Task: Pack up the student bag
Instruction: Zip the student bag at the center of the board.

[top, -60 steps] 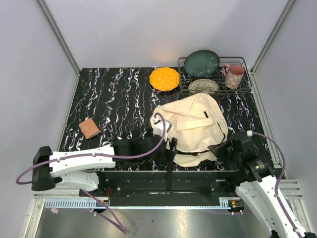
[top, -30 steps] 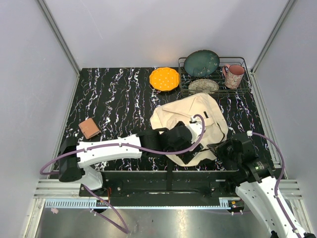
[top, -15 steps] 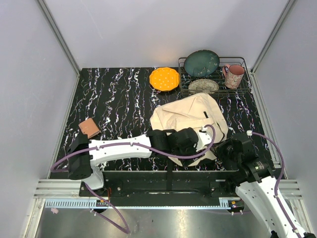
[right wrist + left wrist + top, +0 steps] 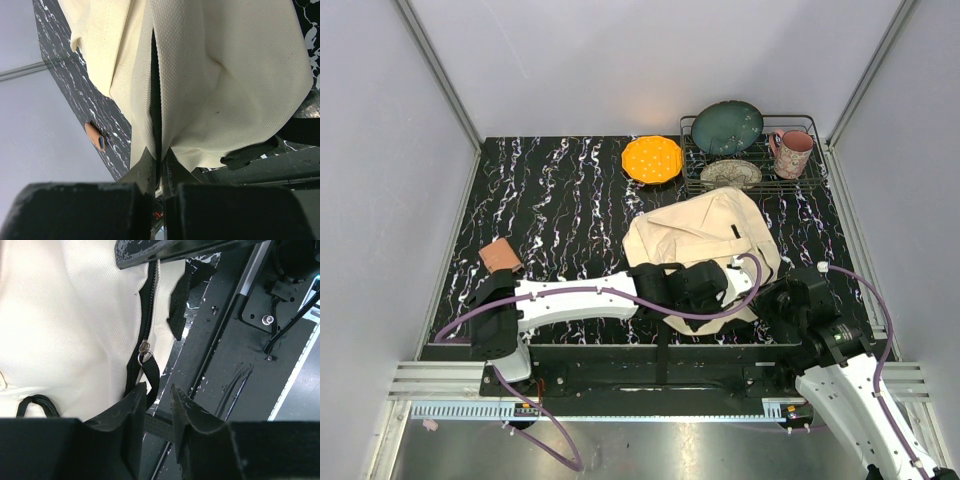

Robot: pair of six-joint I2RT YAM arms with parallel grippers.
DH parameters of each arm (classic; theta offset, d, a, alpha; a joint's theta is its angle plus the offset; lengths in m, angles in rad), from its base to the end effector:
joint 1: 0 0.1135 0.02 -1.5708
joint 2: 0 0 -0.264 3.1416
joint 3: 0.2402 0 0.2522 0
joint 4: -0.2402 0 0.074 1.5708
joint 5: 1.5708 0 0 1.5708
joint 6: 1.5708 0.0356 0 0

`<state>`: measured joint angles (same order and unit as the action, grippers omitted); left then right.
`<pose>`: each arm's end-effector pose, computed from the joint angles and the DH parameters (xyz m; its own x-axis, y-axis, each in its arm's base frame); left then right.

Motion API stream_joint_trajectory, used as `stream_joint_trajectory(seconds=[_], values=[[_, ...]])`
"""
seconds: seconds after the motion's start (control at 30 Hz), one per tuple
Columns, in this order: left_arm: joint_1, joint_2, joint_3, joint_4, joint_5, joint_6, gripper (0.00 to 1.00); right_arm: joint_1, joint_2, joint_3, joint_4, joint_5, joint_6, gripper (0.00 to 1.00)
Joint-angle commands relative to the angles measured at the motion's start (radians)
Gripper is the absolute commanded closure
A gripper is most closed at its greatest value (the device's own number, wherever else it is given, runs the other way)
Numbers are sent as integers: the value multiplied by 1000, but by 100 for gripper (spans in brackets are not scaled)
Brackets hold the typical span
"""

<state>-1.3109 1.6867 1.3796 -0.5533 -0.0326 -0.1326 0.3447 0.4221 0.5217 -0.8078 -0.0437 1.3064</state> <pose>0.0971 -0.3608 0.2758 -0.3201 0.6895 -0.6497 0.9263 0.3718 -0.0617 0.0938 0.0353 0.2344 -0.5160 0.8393 -0.1711 0.4946 0.4549 0.7406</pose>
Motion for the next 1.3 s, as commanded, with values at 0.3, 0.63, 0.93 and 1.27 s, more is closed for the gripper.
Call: stream_joint_trajectory(seconds=[0.3, 0.63, 0.93, 1.27], values=[[-5, 42, 50, 38, -185, -93, 51, -6, 1, 20, 99, -2, 4, 97], [-5, 65, 72, 33, -259, -150, 96, -6, -2, 23, 95, -7, 2, 96], [-4, 2, 32, 41, -270, -154, 100, -6, -23, 21, 84, 4, 8, 95], [21, -41, 1, 39, -270, -190, 100, -6, -16, 40, 42, 65, -22, 95]])
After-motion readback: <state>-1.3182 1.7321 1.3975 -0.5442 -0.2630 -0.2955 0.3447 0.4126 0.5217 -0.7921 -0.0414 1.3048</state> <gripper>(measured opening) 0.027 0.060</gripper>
